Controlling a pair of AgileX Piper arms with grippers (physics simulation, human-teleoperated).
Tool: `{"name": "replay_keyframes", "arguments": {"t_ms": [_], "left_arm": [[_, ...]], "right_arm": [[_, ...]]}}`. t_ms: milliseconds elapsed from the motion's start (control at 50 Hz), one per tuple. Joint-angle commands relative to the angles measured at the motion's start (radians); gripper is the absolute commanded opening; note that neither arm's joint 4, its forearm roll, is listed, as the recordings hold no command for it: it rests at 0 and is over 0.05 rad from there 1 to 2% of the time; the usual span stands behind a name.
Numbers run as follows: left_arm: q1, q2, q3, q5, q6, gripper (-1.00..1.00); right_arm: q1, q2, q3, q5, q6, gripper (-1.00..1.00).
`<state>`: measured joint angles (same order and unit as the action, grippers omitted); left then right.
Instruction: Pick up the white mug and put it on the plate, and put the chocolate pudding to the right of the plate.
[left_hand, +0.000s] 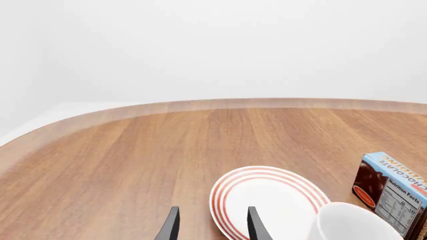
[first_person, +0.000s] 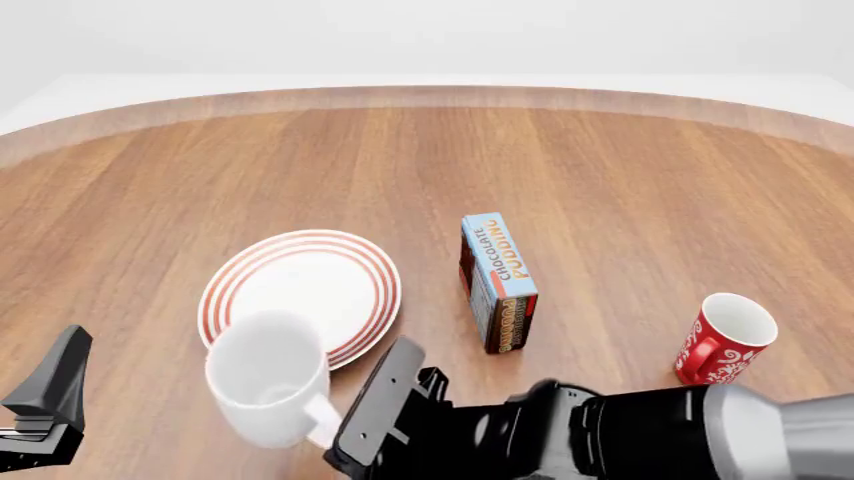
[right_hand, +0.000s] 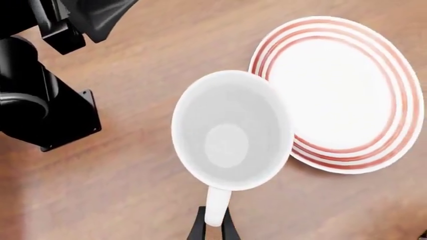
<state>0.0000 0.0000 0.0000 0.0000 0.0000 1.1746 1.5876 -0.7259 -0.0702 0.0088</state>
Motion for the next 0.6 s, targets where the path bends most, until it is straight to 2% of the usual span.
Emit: {"name": "replay_keyframes", "arguments": {"t_ms": [20,600], "left_arm": [[0.000,0.000,0.000,0.000,0.000,1.00],[0.000,0.000,0.000,0.000,0.000,1.00]], "right_arm": [[-0.026,-0.021,-0.012,0.000,-0.010,-1.00],[-0.106,-0.034,-0.076,0.023,-0.044,-1.00]]}}
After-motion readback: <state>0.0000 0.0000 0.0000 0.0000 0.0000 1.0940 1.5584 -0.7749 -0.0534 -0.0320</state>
